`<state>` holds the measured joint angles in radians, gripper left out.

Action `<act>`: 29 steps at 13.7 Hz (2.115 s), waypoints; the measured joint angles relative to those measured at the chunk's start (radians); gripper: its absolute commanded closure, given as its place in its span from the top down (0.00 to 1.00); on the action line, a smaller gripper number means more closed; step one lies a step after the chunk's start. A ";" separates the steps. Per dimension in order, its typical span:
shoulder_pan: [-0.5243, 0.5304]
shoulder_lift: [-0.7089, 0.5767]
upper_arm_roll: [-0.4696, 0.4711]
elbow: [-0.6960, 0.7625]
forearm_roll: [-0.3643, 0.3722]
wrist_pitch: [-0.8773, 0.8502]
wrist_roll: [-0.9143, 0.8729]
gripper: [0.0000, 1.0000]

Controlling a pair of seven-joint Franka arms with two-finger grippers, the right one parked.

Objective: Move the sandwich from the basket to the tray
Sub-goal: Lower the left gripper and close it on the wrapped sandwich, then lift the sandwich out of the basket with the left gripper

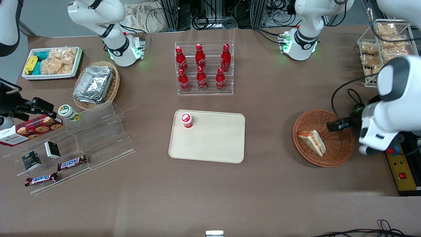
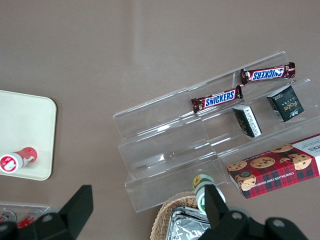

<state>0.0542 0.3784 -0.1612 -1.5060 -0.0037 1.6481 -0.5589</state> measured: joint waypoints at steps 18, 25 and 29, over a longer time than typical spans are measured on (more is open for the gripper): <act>-0.046 0.144 0.012 -0.283 0.142 0.408 -0.188 0.09; -0.051 0.062 0.001 -0.067 0.143 0.136 -0.044 0.02; -0.052 -0.030 -0.055 0.151 0.141 -0.138 0.057 0.02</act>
<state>0.0026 0.3483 -0.2163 -1.3545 0.1376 1.5104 -0.5017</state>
